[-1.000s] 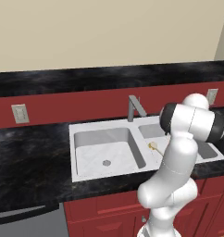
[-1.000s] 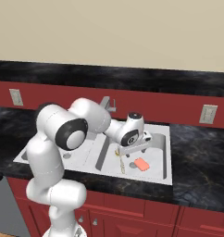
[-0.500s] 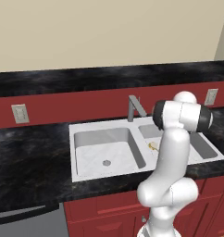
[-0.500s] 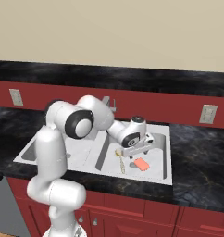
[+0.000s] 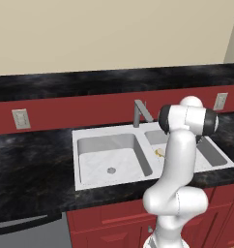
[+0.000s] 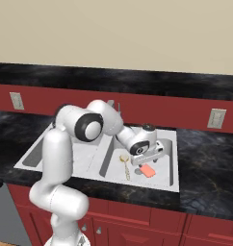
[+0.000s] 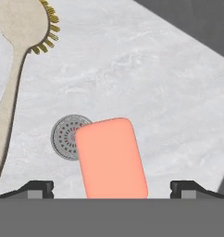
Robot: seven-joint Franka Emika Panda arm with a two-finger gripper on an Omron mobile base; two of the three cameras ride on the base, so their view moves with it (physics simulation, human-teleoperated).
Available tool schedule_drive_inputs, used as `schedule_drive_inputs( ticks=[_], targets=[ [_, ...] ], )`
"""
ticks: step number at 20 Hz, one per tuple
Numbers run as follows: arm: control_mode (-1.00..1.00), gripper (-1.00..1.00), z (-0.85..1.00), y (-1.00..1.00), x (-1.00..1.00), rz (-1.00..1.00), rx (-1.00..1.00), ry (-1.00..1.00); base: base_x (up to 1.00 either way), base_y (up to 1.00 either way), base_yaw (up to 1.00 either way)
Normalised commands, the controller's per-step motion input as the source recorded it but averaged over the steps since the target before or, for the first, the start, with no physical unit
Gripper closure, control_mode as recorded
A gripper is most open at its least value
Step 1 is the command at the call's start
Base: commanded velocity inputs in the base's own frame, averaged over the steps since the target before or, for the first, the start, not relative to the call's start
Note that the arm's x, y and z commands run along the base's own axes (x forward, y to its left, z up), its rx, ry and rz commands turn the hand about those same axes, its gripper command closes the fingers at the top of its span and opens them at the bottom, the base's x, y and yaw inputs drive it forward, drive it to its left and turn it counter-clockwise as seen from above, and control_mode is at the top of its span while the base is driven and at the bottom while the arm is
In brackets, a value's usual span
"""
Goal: Pick up the dish brush and bar soap from the sink, and place them back in the cabinet, and close the cabinet doors.
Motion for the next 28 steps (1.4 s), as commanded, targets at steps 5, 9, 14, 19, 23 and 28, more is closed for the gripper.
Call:
schedule_drive_inputs(
  ticks=[5, 9, 14, 19, 23, 28],
  targets=[
    [-1.0, -1.0, -0.17, -0.01, 0.0, 0.0, 0.0, 0.01, 0.0, 0.0, 0.0],
    [-1.0, -1.0, -0.14, 0.0, 0.0, 0.0, 0.0, 0.02, 0.0, 0.0, 0.0],
    [-1.0, -1.0, -0.13, 0.0, 0.0, 0.0, 0.0, 0.03, 0.0, 0.0, 0.0],
    [-1.0, -1.0, -0.09, 0.0, 0.0, 0.0, 0.0, 0.04, 0.0, 0.0, 0.0],
    [-1.0, -1.0, -0.06, 0.0, 0.0, 0.0, 0.0, 0.06, 0.0, 0.0, 0.0],
    [-1.0, -1.0, -0.08, 0.0, 0.01, 0.0, 0.0, 0.05, 0.0, 0.0, 0.0]
  ],
)
